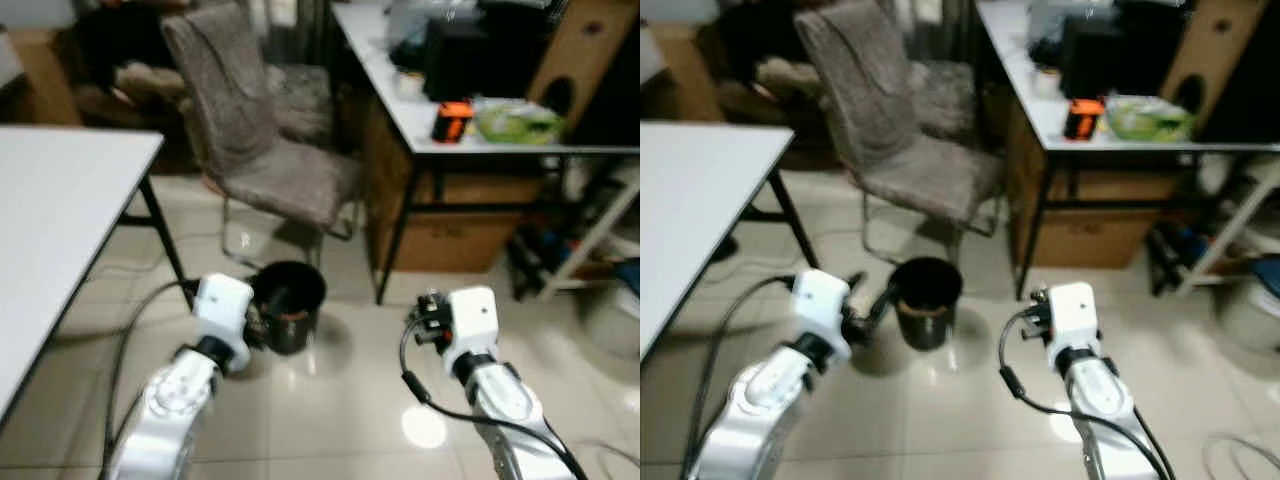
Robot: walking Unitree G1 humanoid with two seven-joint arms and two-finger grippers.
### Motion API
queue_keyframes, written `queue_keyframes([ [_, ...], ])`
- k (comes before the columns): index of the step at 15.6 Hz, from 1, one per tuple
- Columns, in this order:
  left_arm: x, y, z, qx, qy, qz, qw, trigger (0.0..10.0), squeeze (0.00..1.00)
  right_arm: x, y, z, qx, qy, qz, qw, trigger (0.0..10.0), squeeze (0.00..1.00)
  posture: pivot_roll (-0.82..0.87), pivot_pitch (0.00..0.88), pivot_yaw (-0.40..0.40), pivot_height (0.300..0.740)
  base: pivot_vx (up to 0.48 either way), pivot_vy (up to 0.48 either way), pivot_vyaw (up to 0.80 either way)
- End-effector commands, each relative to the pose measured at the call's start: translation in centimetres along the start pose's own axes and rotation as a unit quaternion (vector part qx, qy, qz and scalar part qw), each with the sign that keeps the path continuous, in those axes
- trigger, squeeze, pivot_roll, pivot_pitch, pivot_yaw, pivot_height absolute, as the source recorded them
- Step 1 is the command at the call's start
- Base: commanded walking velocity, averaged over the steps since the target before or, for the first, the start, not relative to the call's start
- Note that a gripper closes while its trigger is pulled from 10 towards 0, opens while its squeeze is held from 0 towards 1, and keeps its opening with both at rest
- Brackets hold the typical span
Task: Picking trash to rubbish bin
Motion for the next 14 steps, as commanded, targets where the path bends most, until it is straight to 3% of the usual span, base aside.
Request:
queue_keyframes([
  [1, 0.99, 0.39, 0.25, -0.001, -0.014, 0.013, 1.000, 10.0, 0.00, 1.11, -0.28, 0.59, -0.011, 0.003, 0.020, 1.000, 10.0, 0.00, -0.05, 0.043, -0.033, 0.740, 0.431, 0.000, 0.80],
  [2, 1.06, 0.38, 0.28, -0.001, -0.015, 0.013, 1.000, 10.0, 0.00, 1.23, -0.25, 0.50, -0.012, 0.006, 0.019, 1.000, 10.0, 0.00, -0.05, 0.041, -0.032, 0.740, 0.431, 0.000, 0.80],
  [3, 1.09, 0.38, 0.29, -0.001, -0.016, 0.013, 1.000, 10.0, 0.00, 1.08, -0.20, 0.36, -0.014, -0.014, 0.007, 1.000, 10.0, 0.00, -0.05, 0.042, -0.031, 0.740, 0.431, 0.000, 0.00],
  [14, 0.92, 0.06, 0.27, 0.002, -0.018, 0.006, 1.000, 10.0, 0.00, 0.89, -0.16, 0.05, -0.005, -0.011, 0.009, 1.000, 10.0, 0.00, -0.06, 0.052, -0.022, 0.740, 0.431, 0.000, 0.00],
])
Point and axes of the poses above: a point about 5 cm out from each wrist's last joint towards the gripper, its own y axis pointing back from the gripper into the wrist, its own z axis along the axis of the wrist's last joint, x = y × z, the point moved 2 cm from there along -y, pointing out of the wrist towards the gripper, and after that the axes turned 3 degrees about y, right-handed, at the moved point
